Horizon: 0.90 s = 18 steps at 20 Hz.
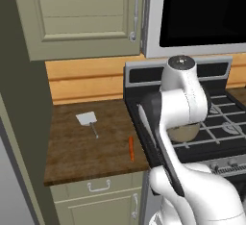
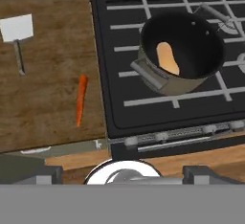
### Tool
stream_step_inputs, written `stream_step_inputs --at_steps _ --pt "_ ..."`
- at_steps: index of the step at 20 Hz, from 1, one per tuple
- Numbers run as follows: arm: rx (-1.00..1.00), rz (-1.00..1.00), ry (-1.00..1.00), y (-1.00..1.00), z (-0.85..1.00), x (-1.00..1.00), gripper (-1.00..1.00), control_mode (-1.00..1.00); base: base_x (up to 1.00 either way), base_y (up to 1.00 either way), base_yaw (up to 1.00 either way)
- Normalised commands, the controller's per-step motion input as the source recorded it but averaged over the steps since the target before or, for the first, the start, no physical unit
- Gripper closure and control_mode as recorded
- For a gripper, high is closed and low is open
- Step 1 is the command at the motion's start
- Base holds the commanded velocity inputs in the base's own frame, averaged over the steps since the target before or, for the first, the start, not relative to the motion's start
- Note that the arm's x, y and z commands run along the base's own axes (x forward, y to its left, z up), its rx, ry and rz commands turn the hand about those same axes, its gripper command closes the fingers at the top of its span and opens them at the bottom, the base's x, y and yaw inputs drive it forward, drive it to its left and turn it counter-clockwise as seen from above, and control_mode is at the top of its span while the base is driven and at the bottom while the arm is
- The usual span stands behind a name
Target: Put the carrot and squash in the pot. Retrieve the spatula and lightly stir the vegetables in the pot.
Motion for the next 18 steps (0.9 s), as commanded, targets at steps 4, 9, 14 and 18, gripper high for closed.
stream_step_inputs --at_steps 4,9,14,18 --pt "0.0 -0.04 0.11 0.26 -0.97 0.0 -1.0 -1.0 0.0 0.0 0.0" --pt "0.0 0.0 0.0 0.14 -1.0 0.26 -1.0 -1.0 0.0 0.0 0.0" --pt "0.01 0.0 0.0 0.29 -0.79 0.6 -1.0 -1.0 0.0 0.0 0.0" --pt "0.02 0.0 0.02 0.22 -0.49 0.78 -1.0 -1.0 0.0 0.0 0.0"
